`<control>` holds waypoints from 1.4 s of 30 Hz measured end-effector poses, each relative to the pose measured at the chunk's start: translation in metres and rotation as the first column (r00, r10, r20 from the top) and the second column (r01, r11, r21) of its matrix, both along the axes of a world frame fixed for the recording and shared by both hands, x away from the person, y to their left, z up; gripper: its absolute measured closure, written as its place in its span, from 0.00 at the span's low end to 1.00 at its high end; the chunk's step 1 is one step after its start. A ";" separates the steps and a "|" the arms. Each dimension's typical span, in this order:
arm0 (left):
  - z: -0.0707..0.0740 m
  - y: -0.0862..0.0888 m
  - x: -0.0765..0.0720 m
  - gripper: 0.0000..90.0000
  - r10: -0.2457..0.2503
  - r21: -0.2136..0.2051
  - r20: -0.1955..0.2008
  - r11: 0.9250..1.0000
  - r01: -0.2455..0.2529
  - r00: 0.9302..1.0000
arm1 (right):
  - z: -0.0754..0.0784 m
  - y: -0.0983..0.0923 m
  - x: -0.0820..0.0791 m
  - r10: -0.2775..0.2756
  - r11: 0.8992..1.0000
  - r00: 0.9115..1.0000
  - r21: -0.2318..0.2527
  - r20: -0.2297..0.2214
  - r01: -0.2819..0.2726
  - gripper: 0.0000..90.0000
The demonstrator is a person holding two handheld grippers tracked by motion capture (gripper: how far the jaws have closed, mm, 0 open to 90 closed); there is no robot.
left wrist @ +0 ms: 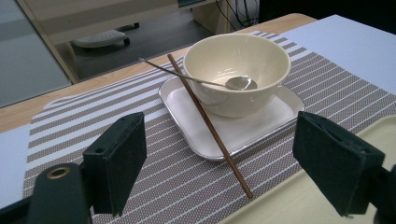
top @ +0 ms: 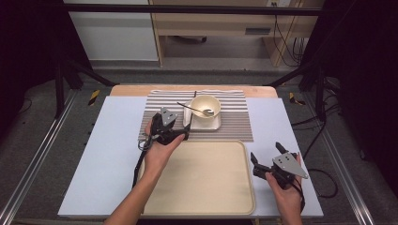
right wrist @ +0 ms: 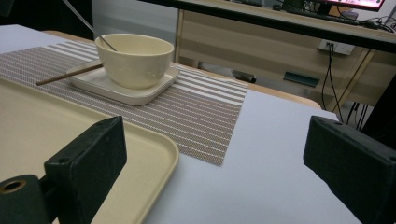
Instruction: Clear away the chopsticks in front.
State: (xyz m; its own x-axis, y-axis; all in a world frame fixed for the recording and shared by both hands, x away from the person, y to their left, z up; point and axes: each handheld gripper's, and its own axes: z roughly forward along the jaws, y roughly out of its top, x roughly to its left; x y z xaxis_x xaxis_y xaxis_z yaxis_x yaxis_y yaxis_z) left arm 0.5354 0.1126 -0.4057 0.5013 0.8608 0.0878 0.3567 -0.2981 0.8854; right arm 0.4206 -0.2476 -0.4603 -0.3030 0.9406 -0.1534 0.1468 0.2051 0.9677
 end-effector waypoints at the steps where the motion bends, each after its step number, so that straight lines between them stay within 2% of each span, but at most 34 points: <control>1: 0.000 -0.001 0.001 0.20 -0.001 0.000 0.002 1.000 0.001 1.000 | 0.000 0.000 0.000 0.001 1.000 1.000 0.001 0.004 -0.001 0.07; 7: 0.005 -0.007 0.010 0.23 -0.030 0.005 -0.007 1.000 0.030 1.000 | -0.001 -0.001 0.002 -0.001 1.000 1.000 0.009 -0.007 0.001 0.07; 12: 0.002 -0.010 0.017 0.31 -0.036 -0.023 -0.022 0.999 0.035 0.999 | 0.000 0.002 0.000 0.001 1.000 1.000 0.004 -0.008 -0.001 0.07; 15: -0.002 -0.008 0.023 0.39 -0.013 -0.049 -0.060 0.999 0.010 0.998 | 0.000 0.005 -0.002 0.000 1.000 1.000 -0.013 -0.013 0.000 0.07; 16: -0.005 -0.007 0.028 0.41 -0.019 -0.087 -0.090 0.996 0.011 0.996 | 0.000 0.005 -0.002 0.000 1.000 1.000 -0.012 -0.015 0.000 0.07; 20: -0.012 -0.008 0.037 0.48 -0.015 -0.106 -0.110 0.994 0.003 0.994 | -0.001 0.004 0.000 -0.005 1.000 1.000 -0.012 -0.023 0.005 0.07; 23: -0.022 -0.008 0.047 0.55 -0.001 -0.165 -0.157 0.986 -0.026 0.988 | -0.001 0.001 0.001 -0.010 1.000 1.000 -0.001 -0.028 0.010 0.07; 26: -0.026 -0.010 0.050 0.58 -0.001 -0.164 -0.171 0.986 -0.028 0.985 | -0.001 -0.001 0.000 -0.013 1.000 1.000 0.004 -0.026 0.013 0.07; 29: -0.032 -0.014 0.054 0.62 0.003 -0.183 -0.198 0.982 -0.040 0.980 | -0.001 -0.001 0.000 -0.009 1.000 1.000 0.007 -0.024 0.009 0.07; 37: -0.041 -0.019 0.059 0.64 0.045 -0.152 -0.215 0.985 -0.080 0.975 | -0.001 0.001 0.000 0.001 1.000 1.000 0.005 -0.031 -0.001 0.07; 41: -0.044 -0.020 0.062 0.66 0.046 -0.148 -0.228 0.986 -0.081 0.972 | -0.001 0.001 0.000 0.004 1.000 0.999 0.007 -0.033 -0.004 0.07; 42: -0.044 -0.021 0.063 0.66 0.050 -0.137 -0.231 0.987 -0.084 0.972 | -0.001 0.001 0.000 0.004 1.000 0.999 0.007 -0.033 -0.004 0.07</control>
State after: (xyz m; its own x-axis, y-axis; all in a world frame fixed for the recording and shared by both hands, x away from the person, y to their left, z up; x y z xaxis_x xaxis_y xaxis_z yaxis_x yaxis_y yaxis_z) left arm 0.5984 0.0913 -0.4500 0.4344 0.8883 -0.1491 0.5676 -0.1414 0.8111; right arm 0.4206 -0.2466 -0.4609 -0.3117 0.9403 -0.1365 0.1784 0.1990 0.9636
